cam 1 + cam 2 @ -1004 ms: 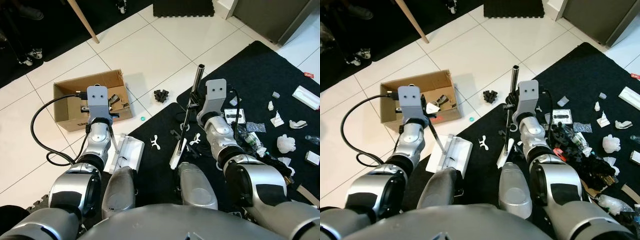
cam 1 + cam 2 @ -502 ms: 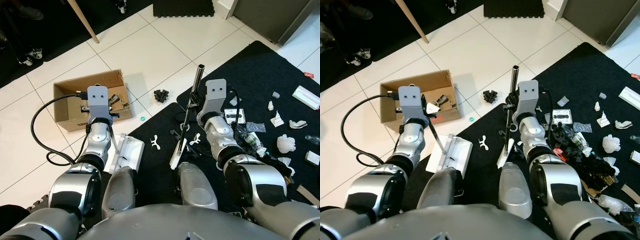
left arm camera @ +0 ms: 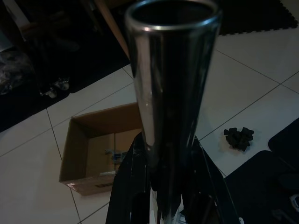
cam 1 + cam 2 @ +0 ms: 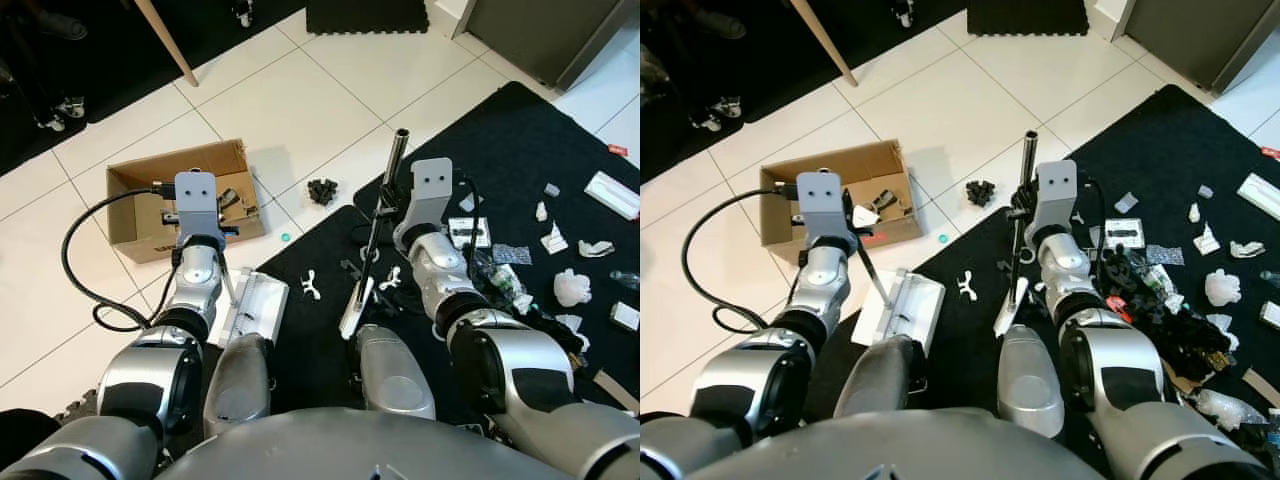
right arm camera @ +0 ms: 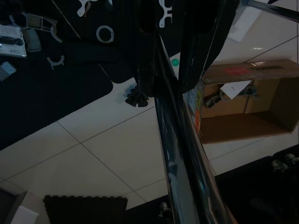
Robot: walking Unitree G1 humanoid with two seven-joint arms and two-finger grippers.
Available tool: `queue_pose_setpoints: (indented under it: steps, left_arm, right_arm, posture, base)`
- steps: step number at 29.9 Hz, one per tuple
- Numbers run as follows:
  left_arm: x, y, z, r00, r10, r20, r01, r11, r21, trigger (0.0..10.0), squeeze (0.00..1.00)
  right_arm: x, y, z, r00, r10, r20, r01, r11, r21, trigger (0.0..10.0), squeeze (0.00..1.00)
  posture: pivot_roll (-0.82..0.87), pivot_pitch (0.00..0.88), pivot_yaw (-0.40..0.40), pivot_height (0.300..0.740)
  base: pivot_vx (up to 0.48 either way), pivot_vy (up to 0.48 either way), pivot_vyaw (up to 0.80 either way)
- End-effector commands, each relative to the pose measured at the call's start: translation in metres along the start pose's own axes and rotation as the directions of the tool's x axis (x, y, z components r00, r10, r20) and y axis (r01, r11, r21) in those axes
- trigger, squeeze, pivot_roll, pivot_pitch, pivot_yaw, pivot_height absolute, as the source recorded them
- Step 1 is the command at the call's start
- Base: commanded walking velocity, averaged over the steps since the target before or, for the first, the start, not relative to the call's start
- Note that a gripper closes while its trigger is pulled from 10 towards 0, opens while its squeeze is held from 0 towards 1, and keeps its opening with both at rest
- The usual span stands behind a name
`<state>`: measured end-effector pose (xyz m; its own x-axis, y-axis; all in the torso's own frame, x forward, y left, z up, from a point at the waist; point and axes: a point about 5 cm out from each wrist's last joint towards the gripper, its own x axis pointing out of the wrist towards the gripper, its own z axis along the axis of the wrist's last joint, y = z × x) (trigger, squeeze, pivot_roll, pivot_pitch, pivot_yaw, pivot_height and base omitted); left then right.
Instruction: Sweep floor
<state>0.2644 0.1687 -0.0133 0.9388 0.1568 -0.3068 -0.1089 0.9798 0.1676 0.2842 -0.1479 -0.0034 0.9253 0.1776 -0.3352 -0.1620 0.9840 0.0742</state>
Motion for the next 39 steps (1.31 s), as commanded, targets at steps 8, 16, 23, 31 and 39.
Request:
queue_pose_setpoints:
  steps: [8, 16, 23, 31, 39]
  left_arm:
    - [-0.0127, 0.0133, -0.0321, 0.987, 0.010, -0.158, 0.005, 0.996, 0.089, 10.0, 0.00]
    - [-0.0125, 0.0131, -0.0318, 0.987, 0.009, -0.158, 0.005, 0.996, 0.090, 10.0, 0.00]
    - [-0.0123, 0.0131, -0.0314, 0.988, 0.011, -0.155, 0.004, 0.995, 0.095, 10.0, 0.00]
    - [-0.0123, 0.0132, -0.0314, 0.988, 0.011, -0.154, 0.004, 0.995, 0.095, 10.0, 0.00]
    - [-0.0123, 0.0119, -0.0314, 0.988, 0.009, -0.156, 0.005, 0.996, 0.092, 10.0, 0.00]
  right_arm:
    - [-0.0026, 0.0003, -0.0084, 0.999, -0.001, -0.048, 0.001, 1.000, -0.001, 10.0, 0.00]
    - [-0.0025, 0.0001, -0.0082, 0.999, -0.003, -0.048, 0.003, 1.000, -0.002, 10.0, 0.00]
    - [-0.0024, 0.0001, -0.0081, 0.999, -0.004, -0.049, 0.004, 1.000, -0.001, 10.0, 0.00]
    - [-0.0024, 0.0001, -0.0083, 0.999, -0.004, -0.050, 0.004, 1.000, 0.000, 10.0, 0.00]
    - [-0.0025, -0.0010, -0.0082, 0.999, -0.006, -0.051, 0.006, 1.000, -0.005, 10.0, 0.00]
  posture:
    - [-0.03, 0.000, 0.034, 0.740]
    - [-0.03, 0.000, 0.034, 0.740]
    - [-0.03, 0.000, 0.035, 0.740]
    - [-0.03, 0.000, 0.034, 0.740]
    - [-0.04, 0.000, 0.032, 0.740]
  base:
    - [0.000, 0.000, 0.00]
    - [0.000, 0.000, 0.00]
    - [0.000, 0.000, 0.00]
    - [0.000, 0.000, 0.00]
    - [0.000, 0.000, 0.00]
